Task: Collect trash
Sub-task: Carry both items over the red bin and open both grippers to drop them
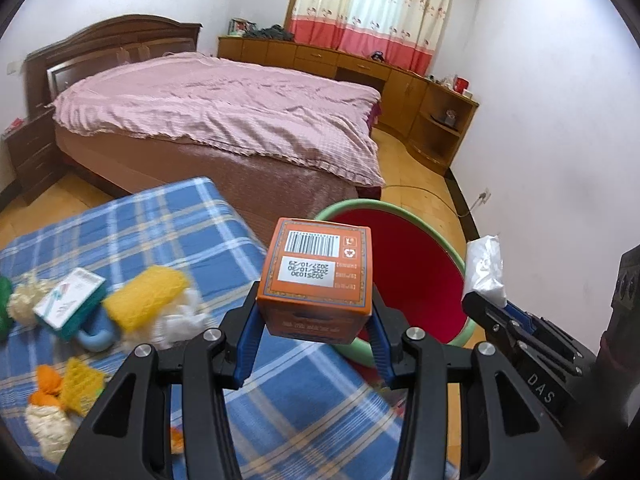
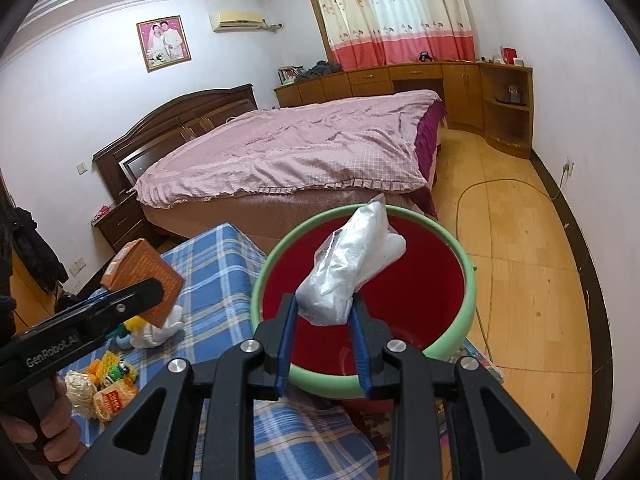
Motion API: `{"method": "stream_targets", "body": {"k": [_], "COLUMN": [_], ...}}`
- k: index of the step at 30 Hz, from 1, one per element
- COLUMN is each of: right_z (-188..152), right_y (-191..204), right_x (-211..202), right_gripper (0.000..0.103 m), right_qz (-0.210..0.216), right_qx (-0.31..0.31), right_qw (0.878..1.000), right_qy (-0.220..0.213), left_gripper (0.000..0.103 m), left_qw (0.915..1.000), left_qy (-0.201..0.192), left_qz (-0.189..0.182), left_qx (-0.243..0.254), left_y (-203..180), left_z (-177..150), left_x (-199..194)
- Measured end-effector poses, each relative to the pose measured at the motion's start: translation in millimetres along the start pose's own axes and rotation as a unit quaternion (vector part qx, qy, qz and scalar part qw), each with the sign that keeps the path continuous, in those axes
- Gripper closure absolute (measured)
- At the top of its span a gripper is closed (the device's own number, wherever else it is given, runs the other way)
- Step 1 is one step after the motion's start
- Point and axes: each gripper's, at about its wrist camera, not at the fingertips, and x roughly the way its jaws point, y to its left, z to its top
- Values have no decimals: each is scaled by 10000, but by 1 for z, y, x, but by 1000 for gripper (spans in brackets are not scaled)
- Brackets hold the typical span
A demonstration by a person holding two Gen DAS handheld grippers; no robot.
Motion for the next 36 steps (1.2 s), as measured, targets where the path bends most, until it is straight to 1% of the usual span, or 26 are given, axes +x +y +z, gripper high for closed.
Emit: {"method": "stream_targets", "body": {"k": [8,13,17,22,25,29,36], "right_z": [2,-2,-4,-8,-10,-9,-10], "right_y": [-28,-41,-47,-52,-51,-50,-47], "right_x": [23,34,43,49,48,43,28], "right_gripper": [74,74,74,73,73,68,62], "right_qz": [-113,-175,-207,-197,-189,-182,-164], "right_qx": [208,301,366,446,471,491,549], "right_qw": [9996,9990,9984,9976,9976,9978,9980], "right_qy": [181,282,384,485,465,399,266], "left_gripper": [56,56,56,55,50,45,45], "left_qw": [9991,9982,9975,9977,9977,9981,9986], "left_qy": [276,449,535,540,547,441,294], "left_qz": [-231,-272,-299,-268,-267,-302,-323], "left_qx": [221,291,342,321,290,296,298], "left_y": [-25,-32,-35,-36,-35,-36,-36], "left_z": [-2,-5,-9,-11,-11,-9,-4], "left_x": [46,70,80,81,78,71,52]}}
